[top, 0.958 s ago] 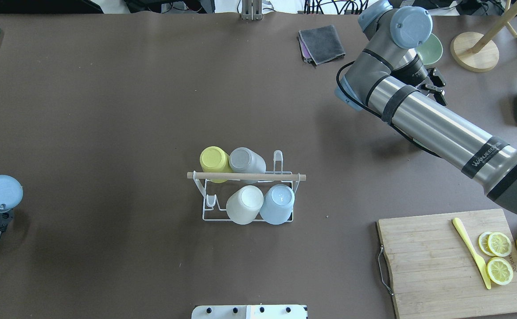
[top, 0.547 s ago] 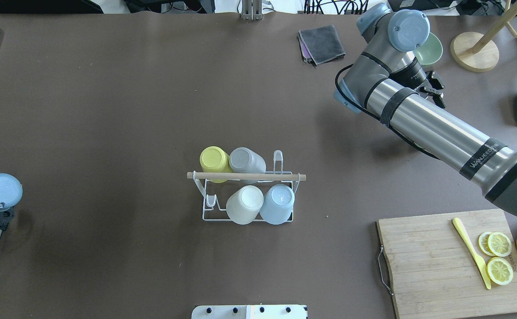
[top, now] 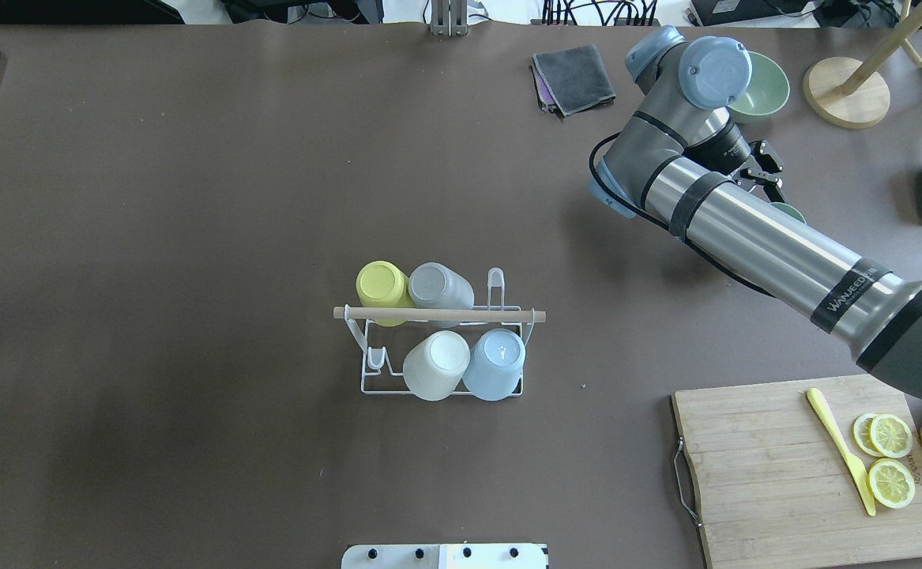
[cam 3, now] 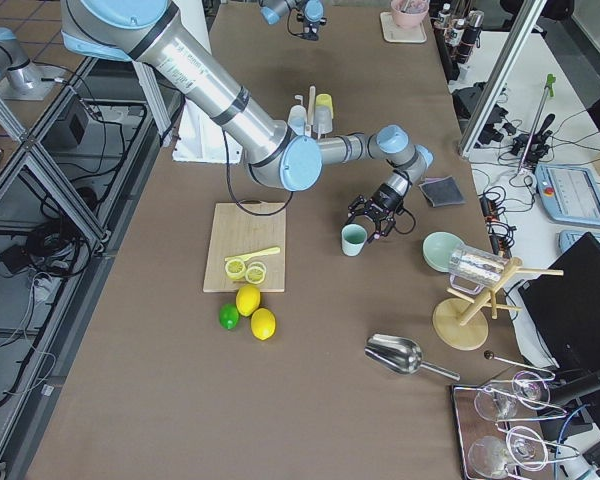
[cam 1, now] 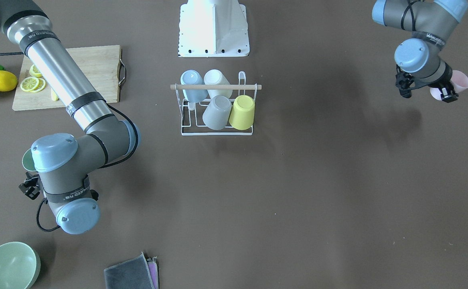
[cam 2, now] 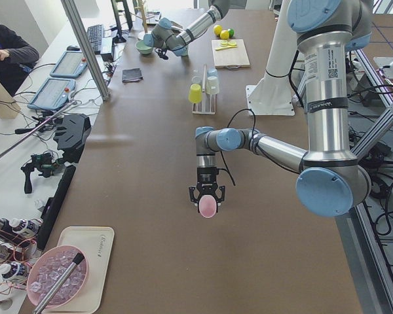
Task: Place cup on cup holder
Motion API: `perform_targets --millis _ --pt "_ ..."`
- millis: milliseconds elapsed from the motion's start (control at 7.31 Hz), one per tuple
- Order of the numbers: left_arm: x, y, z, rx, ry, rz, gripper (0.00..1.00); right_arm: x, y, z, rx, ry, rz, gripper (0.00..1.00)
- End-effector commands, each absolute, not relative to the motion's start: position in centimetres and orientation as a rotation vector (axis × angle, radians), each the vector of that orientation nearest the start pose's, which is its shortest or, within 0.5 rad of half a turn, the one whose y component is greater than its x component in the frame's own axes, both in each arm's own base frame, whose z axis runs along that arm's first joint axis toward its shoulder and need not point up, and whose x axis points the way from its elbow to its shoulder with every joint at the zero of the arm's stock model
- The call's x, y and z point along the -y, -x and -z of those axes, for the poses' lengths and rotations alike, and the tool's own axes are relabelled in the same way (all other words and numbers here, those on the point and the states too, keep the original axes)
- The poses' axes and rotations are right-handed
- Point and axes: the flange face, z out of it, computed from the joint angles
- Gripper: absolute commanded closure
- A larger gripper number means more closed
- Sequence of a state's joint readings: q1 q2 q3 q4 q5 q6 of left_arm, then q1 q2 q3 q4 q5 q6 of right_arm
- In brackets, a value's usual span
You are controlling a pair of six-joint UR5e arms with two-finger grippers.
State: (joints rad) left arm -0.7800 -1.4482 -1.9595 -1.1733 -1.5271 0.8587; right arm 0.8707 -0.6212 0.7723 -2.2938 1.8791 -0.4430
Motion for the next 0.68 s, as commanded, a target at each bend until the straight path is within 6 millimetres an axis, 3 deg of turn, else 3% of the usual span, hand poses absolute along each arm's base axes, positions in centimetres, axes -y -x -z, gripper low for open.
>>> perform_targets --millis 0,274,547 --pt "41.5 -16.9 -54.5 -0.044 0.021 -1.607 0.70 64.6 42.3 -49.1 0.216 0.639 1.039 0.01" --pt "42.9 -18.0 -50.2 -0.038 -0.081 -1.544 0.71 64.5 42.3 -49.6 0.188 0.646 1.057 0.01" --pt "43.9 -18.7 -47.9 -0.047 -0.172 -1.405 0.73 64.3 42.5 -50.4 0.185 0.652 1.063 0.01"
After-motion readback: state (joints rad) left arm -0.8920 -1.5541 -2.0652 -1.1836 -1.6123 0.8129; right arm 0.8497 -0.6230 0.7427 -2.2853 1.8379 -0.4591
